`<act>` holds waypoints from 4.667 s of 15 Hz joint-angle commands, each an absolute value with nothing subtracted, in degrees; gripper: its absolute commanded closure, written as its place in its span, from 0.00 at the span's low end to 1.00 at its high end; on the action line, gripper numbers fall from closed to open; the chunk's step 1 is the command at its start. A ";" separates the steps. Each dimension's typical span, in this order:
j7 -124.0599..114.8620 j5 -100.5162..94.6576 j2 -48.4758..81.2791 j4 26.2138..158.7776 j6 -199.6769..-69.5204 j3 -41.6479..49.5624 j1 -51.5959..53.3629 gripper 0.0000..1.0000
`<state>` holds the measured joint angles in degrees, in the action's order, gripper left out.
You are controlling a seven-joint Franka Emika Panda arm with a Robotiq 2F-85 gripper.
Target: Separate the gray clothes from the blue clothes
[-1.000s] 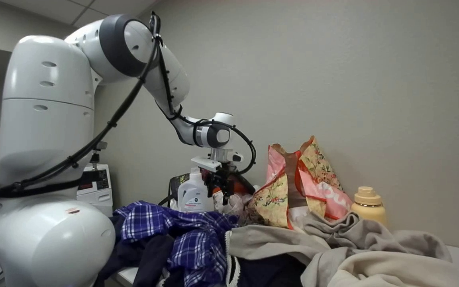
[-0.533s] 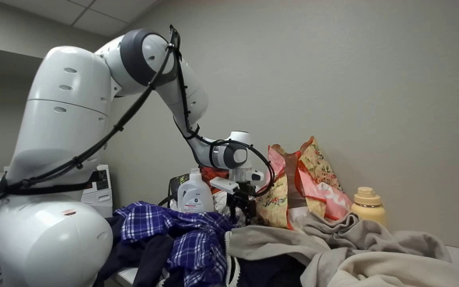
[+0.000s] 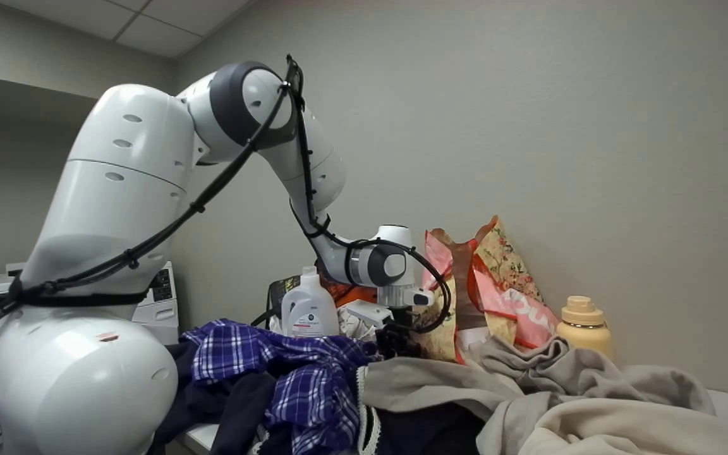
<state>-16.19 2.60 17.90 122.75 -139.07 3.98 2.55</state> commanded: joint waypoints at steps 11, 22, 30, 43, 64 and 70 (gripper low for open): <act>-8.26 9.07 6.00 121.63 -117.77 1.01 0.47 0.98; -3.26 18.47 -11.86 117.43 -104.37 -5.91 7.19 0.98; -1.48 23.33 -20.38 114.71 -94.66 -10.77 13.91 0.98; -1.38 27.27 -15.53 113.68 -109.18 -23.22 23.16 0.98; -11.21 11.20 2.22 107.19 -127.69 -22.67 22.36 0.29; -12.97 7.08 1.94 107.46 -125.18 -17.92 18.76 0.00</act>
<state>-10.98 9.09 1.83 108.71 -128.29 -19.88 20.81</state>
